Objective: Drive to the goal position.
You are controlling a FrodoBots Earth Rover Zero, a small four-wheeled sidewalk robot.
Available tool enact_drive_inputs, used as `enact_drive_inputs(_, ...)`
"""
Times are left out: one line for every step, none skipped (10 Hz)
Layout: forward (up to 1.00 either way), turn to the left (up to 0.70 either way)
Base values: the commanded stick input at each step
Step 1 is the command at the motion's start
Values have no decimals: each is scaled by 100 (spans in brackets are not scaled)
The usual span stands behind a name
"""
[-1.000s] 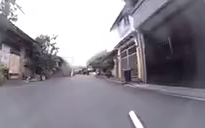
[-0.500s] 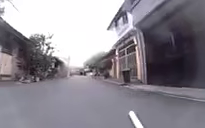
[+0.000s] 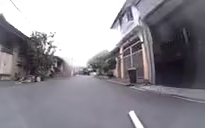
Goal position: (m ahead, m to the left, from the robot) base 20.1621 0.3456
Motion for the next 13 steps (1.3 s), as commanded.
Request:
enact_drive_inputs(85,-34)
enact_drive_inputs(85,-33)
enact_drive_inputs(85,-31)
enact_drive_inputs(85,-29)
enact_drive_inputs(85,-27)
enact_drive_inputs(85,-25)
enact_drive_inputs(85,-21)
enact_drive_inputs(85,-12)
enact_drive_inputs(85,-3)
enact_drive_inputs(85,0)
enact_drive_inputs(85,0)
enact_drive_inputs(85,0)
enact_drive_inputs(85,0)
